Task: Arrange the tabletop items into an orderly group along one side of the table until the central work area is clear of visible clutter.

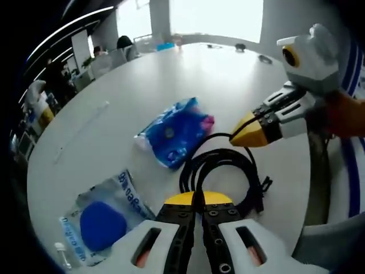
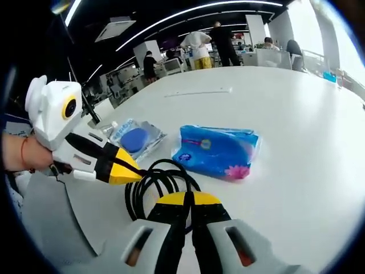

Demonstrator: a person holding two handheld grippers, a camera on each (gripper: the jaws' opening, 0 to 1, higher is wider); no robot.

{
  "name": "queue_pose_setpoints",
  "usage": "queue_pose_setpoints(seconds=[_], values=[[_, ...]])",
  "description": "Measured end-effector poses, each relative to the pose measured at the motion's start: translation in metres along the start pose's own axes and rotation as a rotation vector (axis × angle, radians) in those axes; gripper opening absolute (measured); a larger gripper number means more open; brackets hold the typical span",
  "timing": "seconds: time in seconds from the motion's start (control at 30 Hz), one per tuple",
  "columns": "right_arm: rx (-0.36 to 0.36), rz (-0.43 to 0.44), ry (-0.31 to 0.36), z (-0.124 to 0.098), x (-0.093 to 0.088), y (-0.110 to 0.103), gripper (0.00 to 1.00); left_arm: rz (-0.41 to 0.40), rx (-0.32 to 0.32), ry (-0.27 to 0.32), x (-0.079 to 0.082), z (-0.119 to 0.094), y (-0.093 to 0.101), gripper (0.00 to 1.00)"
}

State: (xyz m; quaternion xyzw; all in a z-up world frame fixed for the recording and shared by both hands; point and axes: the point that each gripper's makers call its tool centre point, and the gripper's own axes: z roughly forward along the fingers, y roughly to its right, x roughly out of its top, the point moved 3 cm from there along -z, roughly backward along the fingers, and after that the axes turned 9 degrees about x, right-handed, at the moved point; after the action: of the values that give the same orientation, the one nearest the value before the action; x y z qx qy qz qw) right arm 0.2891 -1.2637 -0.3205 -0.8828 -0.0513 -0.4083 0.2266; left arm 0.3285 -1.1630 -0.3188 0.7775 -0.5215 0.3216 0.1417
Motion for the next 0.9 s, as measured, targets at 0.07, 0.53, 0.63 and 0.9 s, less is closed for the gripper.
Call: queue_pose_setpoints(seconds=[0.07,0.53,0.63,0.9], values=[[0.001,0.000,-0.003,0.001,0.000,0.001,0.00,-0.003,0.000,0.002,-0.001,0.001,-0.001,0.00],[-0.012,0.006,-0.020,0.007,-0.006,0.007,0.00,0.028,0.005,0.005,-0.004,0.009,-0.002,0.00],[-0.014,-0.004,-0.026,0.009,-0.007,0.009,0.00,0.045,0.007,0.010,-0.004,0.010,-0.001,0.00],[-0.022,-0.020,-0.043,0.010,-0.010,0.010,0.00,0.061,0.007,0.009,-0.005,0.012,-0.001,0.00]])
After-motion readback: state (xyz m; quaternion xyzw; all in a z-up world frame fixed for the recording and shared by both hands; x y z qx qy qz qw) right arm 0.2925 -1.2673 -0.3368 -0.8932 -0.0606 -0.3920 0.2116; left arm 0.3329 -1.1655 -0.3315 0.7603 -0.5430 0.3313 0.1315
